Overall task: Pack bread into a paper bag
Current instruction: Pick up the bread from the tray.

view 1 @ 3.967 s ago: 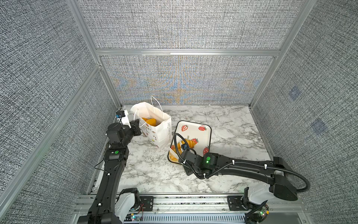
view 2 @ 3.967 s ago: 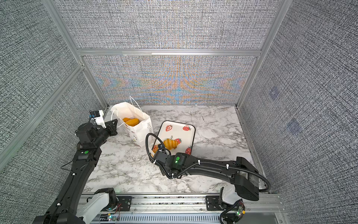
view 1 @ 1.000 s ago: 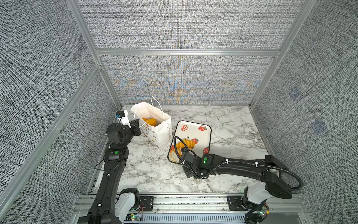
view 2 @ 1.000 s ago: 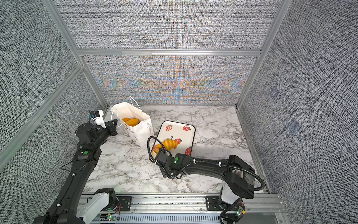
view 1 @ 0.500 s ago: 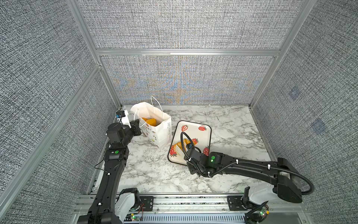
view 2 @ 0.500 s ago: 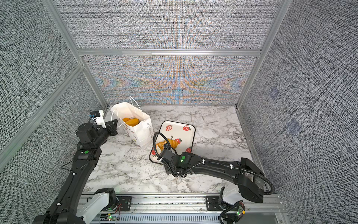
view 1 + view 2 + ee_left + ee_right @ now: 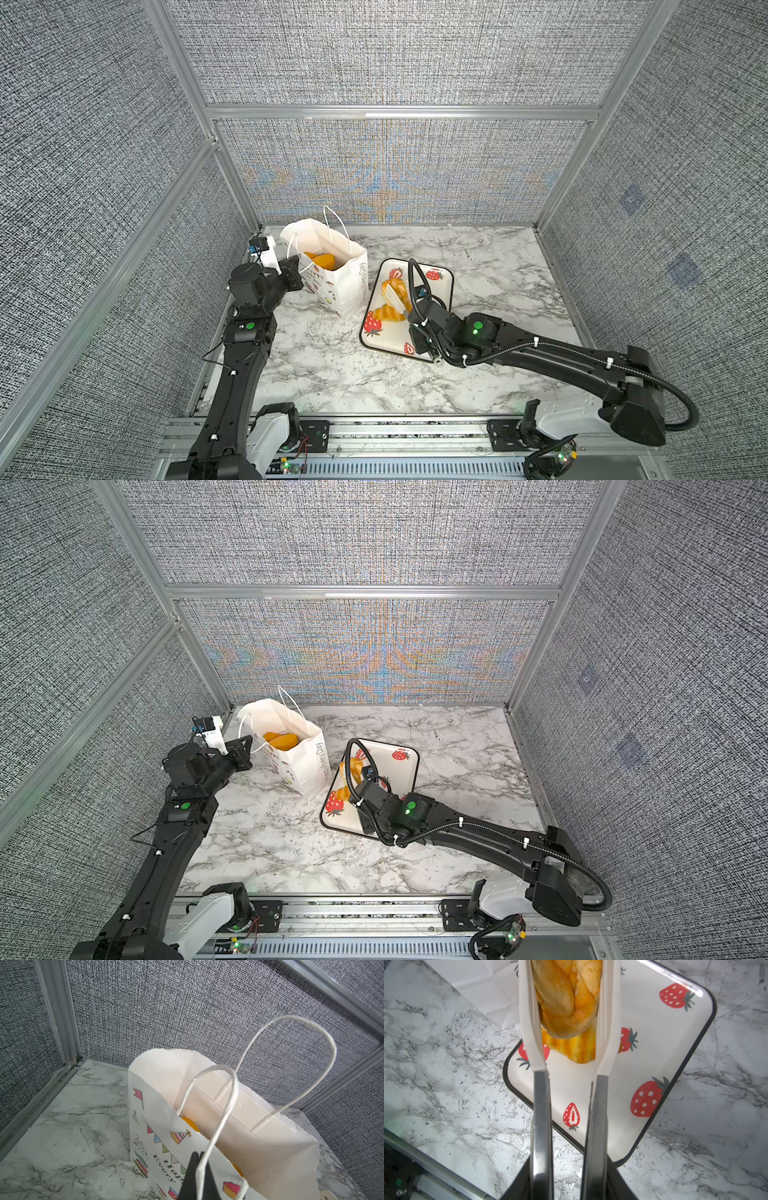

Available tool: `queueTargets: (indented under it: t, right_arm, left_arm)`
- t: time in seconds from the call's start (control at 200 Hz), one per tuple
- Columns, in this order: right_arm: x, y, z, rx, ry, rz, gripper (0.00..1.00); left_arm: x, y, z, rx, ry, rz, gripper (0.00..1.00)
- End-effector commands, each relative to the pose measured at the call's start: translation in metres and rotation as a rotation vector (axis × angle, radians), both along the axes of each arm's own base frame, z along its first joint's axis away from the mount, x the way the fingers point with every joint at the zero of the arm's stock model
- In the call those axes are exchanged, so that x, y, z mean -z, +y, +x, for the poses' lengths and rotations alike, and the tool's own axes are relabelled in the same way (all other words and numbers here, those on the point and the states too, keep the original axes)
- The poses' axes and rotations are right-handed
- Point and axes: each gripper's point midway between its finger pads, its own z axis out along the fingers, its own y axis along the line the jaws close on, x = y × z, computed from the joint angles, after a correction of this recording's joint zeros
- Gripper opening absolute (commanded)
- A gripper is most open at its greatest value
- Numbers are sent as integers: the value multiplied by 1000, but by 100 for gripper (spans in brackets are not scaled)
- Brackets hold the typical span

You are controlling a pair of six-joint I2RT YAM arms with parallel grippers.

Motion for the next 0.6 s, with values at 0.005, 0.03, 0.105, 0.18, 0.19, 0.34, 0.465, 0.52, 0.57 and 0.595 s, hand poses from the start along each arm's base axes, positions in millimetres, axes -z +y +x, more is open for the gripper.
queueTargets:
  t: [0.005, 0.03, 0.105, 0.18, 0.19, 0.34, 0.465, 0.52, 0.57, 0.595]
  right_arm:
    - [-23, -3, 11, 22, -76, 10, 39]
    - [-29, -3, 12, 22, -88, 19, 39]
    - [-46, 2, 15, 14, -114, 54, 39]
    - [-62, 6, 17, 3, -140, 80, 39]
    - [-64, 6, 18, 3, -143, 83, 39]
    - [-95, 15, 19, -29, -190, 144, 39]
    - [-114, 23, 20, -55, -223, 167, 39]
    - [-123, 28, 21, -66, -239, 178, 39]
    - [-129, 32, 22, -77, -252, 185, 39]
    - [-131, 34, 22, -82, -258, 187, 39]
  left_arm:
    - [-4, -1, 1, 8, -19, -4, 0]
    - [-5, -1, 1, 8, -20, -4, 0]
    - [-4, -2, 0, 9, -17, -4, 0]
    - [-5, -2, 0, 8, -20, -5, 0]
    - [-4, -2, 1, 9, -19, -5, 0]
    - [-4, -1, 1, 8, -18, -3, 0]
    - [-4, -1, 0, 8, -19, -3, 0]
    - [-5, -1, 0, 7, -21, -3, 0]
    - [-5, -1, 0, 7, -21, -3, 0]
    - [-6, -1, 0, 7, -22, -4, 0]
